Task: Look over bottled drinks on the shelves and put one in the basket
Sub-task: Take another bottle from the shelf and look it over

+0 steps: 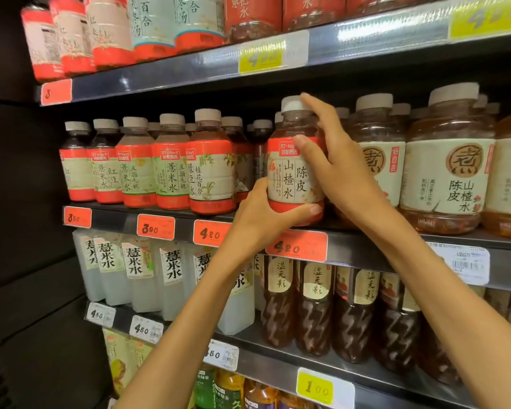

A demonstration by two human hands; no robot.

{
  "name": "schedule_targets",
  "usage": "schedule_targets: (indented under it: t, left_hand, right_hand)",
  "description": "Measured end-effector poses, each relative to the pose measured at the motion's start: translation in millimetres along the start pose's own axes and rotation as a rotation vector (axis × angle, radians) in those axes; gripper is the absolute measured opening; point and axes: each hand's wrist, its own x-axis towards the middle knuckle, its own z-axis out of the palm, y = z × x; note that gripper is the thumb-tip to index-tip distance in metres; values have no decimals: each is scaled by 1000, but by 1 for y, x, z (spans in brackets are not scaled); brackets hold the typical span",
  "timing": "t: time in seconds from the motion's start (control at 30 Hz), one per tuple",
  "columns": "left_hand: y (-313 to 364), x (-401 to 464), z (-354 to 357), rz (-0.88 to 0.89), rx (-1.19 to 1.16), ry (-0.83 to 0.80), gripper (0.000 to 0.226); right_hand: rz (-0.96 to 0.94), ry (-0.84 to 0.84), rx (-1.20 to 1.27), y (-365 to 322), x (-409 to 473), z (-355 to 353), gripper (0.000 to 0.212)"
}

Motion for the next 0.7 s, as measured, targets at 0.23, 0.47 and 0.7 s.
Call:
schedule_targets:
  t: [0.23,0.47,0.7]
  left_hand:
    - [-2,-3,-6,-24,-47,-69,76]
    - [-4,-4,-13,-1,-162,-110,74]
    - [-5,2,-9,80,-53,-71,77]
  right_hand:
    - [-4,12,27,5,-1,4,52]
    - [41,35,84,3,-1,3,40]
    - [73,74,-130,0,-6,12,43]
